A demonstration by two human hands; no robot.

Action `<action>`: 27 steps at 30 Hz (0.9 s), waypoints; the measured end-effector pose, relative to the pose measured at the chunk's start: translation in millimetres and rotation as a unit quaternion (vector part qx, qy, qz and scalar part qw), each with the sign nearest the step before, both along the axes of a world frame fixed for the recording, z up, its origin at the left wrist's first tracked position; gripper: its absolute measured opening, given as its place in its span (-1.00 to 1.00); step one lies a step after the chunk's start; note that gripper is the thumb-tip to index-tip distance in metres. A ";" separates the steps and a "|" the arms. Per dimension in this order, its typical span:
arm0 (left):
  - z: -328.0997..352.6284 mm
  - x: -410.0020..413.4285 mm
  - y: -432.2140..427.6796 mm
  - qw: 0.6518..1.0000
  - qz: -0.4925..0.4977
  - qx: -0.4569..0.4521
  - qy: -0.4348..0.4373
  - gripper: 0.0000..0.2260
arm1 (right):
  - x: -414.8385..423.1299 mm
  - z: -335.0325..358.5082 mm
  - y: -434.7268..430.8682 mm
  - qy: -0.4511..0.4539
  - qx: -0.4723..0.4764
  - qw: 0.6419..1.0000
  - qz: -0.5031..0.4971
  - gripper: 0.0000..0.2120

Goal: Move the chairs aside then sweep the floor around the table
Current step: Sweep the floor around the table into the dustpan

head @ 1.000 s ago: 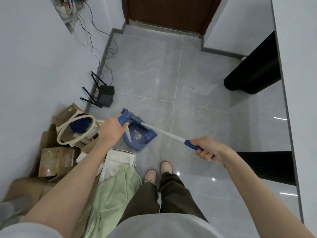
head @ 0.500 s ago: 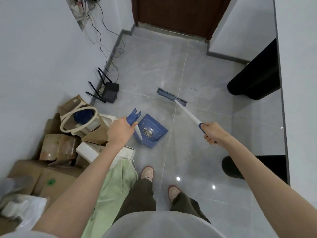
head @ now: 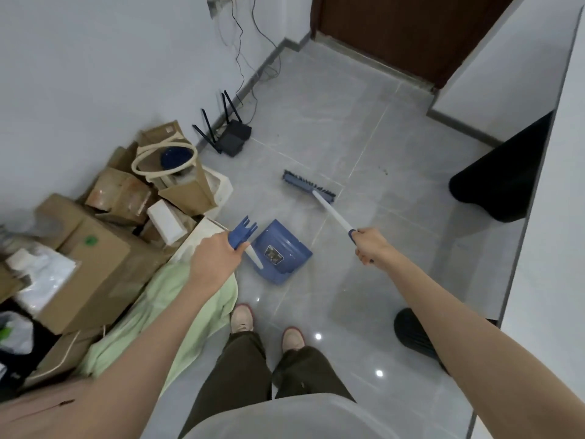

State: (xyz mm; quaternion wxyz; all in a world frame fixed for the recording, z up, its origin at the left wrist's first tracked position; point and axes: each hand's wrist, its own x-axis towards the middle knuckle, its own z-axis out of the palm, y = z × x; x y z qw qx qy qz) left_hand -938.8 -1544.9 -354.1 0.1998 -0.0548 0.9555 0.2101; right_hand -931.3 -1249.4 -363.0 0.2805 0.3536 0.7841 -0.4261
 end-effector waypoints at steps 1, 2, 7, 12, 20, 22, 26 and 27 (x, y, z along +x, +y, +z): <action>-2.5 11.2 0.3 1.000 0.014 -0.001 0.004 -0.71 | 0.0 -3.1 0.2 -0.001 -0.003 1.000 0.009 -0.67; -4.9 20.6 -0.2 1.000 0.017 -0.002 0.003 -0.71 | -1.2 -6.0 -1.1 -0.005 0.001 1.000 0.018 -0.69; -19.4 54.5 -2.2 0.996 0.055 0.030 -0.059 -0.64 | -12.8 -23.6 -5.9 -0.032 0.050 0.994 0.096 -0.74; -10.6 72.1 3.7 0.993 0.080 -0.055 -0.068 -0.73 | -22.8 -24.4 -12.3 -0.085 0.112 0.973 0.184 -0.87; -102.3 70.7 -29.9 0.996 0.058 -0.037 -0.059 -0.48 | 2.7 -10.7 -17.6 -0.128 0.128 0.936 0.303 -0.88; -68.9 63.6 -13.3 0.996 0.057 -0.048 -0.046 -0.60 | 9.8 -0.2 -11.3 -0.144 0.118 0.930 0.318 -0.88; -43.8 54.4 0.4 0.997 0.038 -0.067 -0.028 -0.71 | 27.3 18.6 -0.2 -0.182 0.092 0.922 0.330 -0.85; -43.8 52.3 1.1 0.997 0.033 -0.070 -0.025 -0.71 | 30.1 23.2 1.8 -0.189 0.080 0.924 0.322 -0.84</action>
